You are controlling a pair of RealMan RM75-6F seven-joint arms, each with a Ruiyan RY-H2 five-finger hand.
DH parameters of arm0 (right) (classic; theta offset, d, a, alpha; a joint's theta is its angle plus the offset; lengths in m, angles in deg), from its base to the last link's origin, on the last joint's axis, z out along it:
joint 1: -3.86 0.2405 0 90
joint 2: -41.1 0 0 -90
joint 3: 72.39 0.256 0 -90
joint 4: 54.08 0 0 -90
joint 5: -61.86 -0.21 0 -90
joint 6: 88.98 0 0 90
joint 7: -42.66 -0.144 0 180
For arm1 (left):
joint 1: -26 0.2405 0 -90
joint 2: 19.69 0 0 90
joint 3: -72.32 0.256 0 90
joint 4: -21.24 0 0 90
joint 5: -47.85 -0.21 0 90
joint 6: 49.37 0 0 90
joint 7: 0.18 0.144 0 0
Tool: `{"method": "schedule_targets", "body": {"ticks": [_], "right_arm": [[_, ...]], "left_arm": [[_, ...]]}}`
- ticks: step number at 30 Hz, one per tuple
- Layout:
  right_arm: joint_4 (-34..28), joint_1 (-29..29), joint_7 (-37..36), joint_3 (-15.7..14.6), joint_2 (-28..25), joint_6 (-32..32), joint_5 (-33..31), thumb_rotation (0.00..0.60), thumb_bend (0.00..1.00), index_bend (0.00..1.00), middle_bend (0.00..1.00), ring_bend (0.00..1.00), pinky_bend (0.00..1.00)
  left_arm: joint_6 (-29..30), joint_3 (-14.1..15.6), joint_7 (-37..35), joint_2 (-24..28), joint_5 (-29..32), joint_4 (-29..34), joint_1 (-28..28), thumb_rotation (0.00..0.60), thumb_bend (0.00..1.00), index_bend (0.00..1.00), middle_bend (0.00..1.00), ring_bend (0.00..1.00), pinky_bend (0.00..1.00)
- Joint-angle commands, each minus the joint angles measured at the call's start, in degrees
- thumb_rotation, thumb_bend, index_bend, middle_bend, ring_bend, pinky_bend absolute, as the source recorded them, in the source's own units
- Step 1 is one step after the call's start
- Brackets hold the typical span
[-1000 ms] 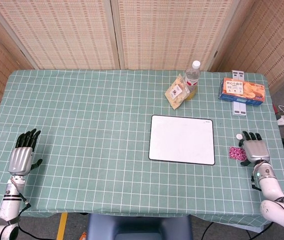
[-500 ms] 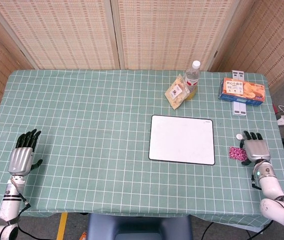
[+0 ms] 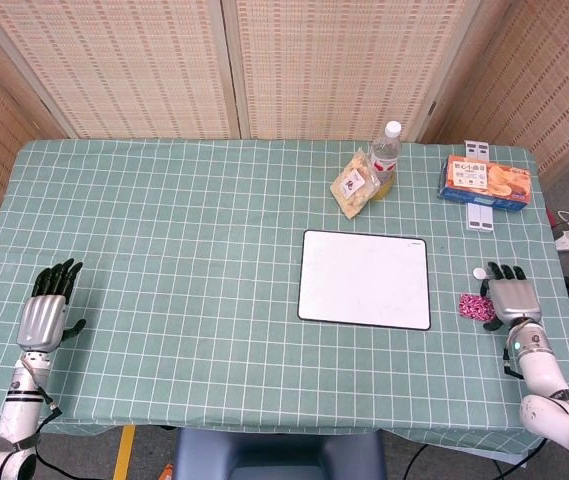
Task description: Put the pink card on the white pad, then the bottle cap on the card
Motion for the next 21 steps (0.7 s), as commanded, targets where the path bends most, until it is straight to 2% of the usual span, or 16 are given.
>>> {"method": "schedule_targets", "body": {"ticks": [1,21], "right_arm": [[0.24,0.13,0.09,-0.03,0.13,0.22,-0.21,0.600,0.00,0.41,0.00,0.00,0.00],[-0.61,0.09,-3.29,0.39,-0.42,-1.07,2.15,0.600,0.00,0.49,0.00,0.00,0.00]], "left_arm": [[-0.29,0.01,-0.18,0.03,0.08,-0.01,-0.06,0.600,0.16,0.00,0.00,0.00,0.00],[-0.64,0.12,-0.52,0.05,0.04,-0.13,-0.15,0.600,0.16,0.00,0.00,0.00,0.00]]}}
